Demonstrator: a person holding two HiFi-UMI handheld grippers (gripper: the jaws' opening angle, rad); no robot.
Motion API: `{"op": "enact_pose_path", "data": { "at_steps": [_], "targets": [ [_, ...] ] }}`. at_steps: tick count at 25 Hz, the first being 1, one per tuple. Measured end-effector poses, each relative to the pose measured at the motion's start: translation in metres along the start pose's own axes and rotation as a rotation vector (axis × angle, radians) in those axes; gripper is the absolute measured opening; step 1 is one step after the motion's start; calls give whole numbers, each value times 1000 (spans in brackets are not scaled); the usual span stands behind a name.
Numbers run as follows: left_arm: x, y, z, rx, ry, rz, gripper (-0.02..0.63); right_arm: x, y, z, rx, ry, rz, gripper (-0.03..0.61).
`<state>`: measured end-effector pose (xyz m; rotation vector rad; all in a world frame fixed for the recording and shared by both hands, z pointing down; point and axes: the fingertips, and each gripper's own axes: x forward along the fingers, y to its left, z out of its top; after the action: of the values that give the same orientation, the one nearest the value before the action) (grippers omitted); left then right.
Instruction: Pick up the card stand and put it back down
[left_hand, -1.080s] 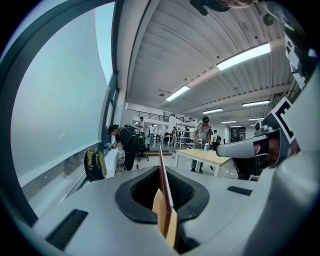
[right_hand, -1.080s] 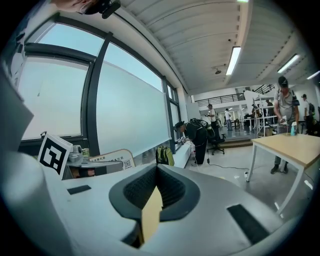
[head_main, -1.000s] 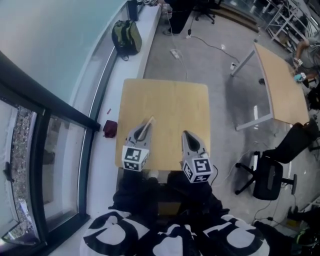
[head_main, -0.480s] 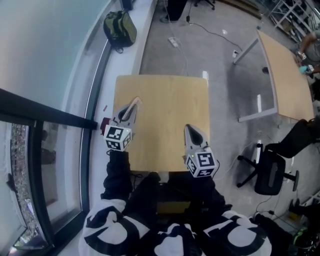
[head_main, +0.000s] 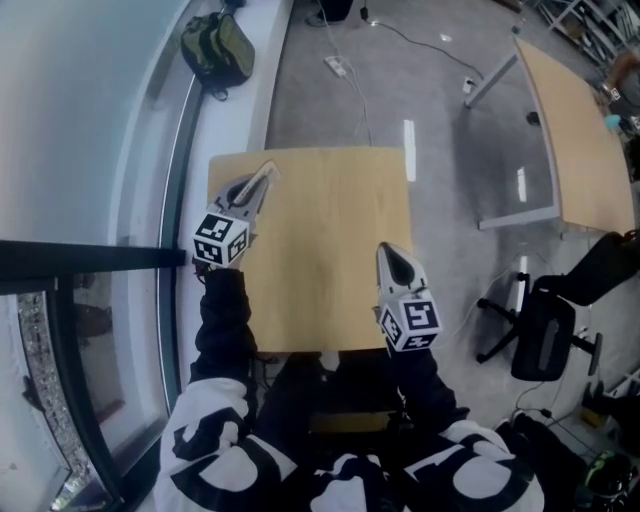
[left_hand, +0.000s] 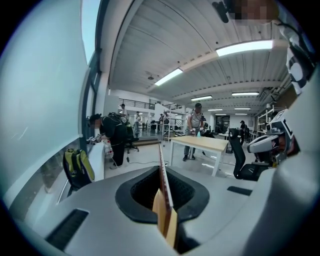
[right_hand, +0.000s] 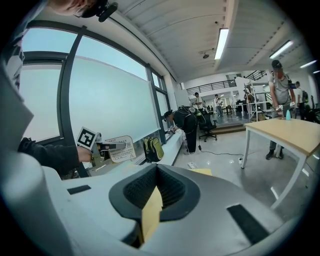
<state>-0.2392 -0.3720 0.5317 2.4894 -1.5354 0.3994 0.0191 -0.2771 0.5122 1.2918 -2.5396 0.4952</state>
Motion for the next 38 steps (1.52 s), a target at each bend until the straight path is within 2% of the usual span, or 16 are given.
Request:
{"op": "enact_pose_path", "data": {
  "at_steps": [4, 7, 16, 23, 27, 35, 38],
  "targets": [
    [61, 20, -1, 24, 23, -60, 23, 37, -37, -5, 19, 29, 2, 21],
    [98, 16, -7, 33, 42, -136, 23, 51, -55, -8, 25, 41, 3, 21],
    [187, -34, -28, 60, 77, -393, 23, 73, -93, -9, 44, 58, -10, 21],
    [221, -85, -46, 79, 110, -613, 23, 84, -102, -22, 48, 85, -6, 21],
    [234, -110, -51, 65, 121, -729, 23, 85, -102, -29, 57, 88, 12, 21],
    [243, -129, -71, 34, 138, -805, 23, 85, -100, -37, 89, 92, 1, 21],
    [245, -132, -75, 51, 138, -812, 23, 87, -100, -42, 94, 95, 5, 21]
  ]
}}
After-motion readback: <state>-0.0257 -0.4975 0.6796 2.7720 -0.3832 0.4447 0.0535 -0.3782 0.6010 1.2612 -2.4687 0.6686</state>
